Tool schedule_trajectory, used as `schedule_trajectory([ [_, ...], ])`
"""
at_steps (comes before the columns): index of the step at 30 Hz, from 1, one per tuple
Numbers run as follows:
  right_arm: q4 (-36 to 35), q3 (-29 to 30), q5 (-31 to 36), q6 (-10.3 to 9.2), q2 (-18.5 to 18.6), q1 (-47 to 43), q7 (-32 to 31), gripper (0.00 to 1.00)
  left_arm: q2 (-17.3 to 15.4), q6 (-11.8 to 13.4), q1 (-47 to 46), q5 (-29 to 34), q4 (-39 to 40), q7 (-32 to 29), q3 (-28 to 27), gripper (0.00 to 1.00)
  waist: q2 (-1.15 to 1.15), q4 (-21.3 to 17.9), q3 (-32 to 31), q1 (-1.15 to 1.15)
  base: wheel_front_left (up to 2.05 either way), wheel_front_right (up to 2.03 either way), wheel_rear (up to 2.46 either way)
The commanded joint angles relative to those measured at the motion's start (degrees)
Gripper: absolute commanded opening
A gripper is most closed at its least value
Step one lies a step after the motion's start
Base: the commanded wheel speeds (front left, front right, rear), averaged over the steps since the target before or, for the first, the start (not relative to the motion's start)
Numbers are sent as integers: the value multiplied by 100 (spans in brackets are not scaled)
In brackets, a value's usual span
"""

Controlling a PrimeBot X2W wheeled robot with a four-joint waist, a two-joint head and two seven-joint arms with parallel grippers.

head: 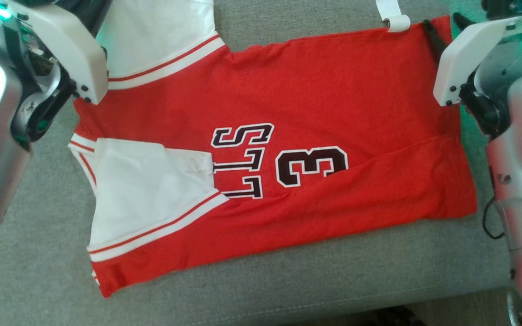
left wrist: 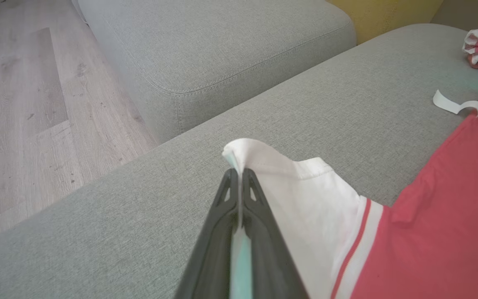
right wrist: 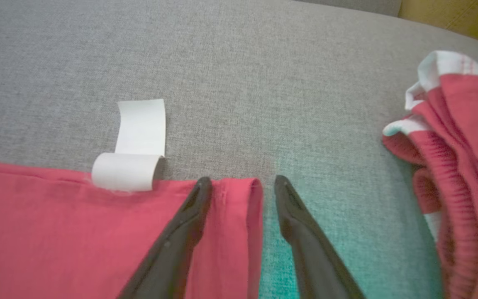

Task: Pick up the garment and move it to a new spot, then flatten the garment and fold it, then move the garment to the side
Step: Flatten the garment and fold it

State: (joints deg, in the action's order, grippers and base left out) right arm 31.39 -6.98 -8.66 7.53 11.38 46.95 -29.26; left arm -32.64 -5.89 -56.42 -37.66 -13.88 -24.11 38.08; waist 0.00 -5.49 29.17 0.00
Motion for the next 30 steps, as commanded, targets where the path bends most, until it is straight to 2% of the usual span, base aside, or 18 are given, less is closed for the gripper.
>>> schedule_trajectory([
  [1, -154, -65, -49, -4, 24, 132, 15, 49, -208, -10, -294, 32, 193, 29, -225, 0, 0, 2, -3, 0, 0, 0, 0],
  [3, -59, -106, -69, -4, 34, 191, 36, 34, -216, -11, -286, 19, 214, 40, -224, 0, 0, 12, -12, 0, 0, 0, 0],
  [6, 84, -153, -84, -4, 59, 277, 82, 0, -236, -1, -269, -7, 235, 53, -237, 0, 0, 24, -29, 0, 0, 0, 0],
  [15, 359, -201, -221, -4, 126, 357, 580, 0, -320, 55, -71, -69, 353, 266, -301, 0, 0, 90, -244, 0, 0, 0, 0],
  [22, 218, -398, -542, -4, 245, -85, 1057, 0, -436, 145, 533, -201, 769, 500, -303, 0, 0, 185, -756, 0, 0, 0, 0],
  [30, -112, -441, -875, -4, 475, -986, 1348, 0, -458, 499, 1726, -393, 1219, 1062, -324, 0, 0, 378, -1464, 0, 0, 0, 0],
])
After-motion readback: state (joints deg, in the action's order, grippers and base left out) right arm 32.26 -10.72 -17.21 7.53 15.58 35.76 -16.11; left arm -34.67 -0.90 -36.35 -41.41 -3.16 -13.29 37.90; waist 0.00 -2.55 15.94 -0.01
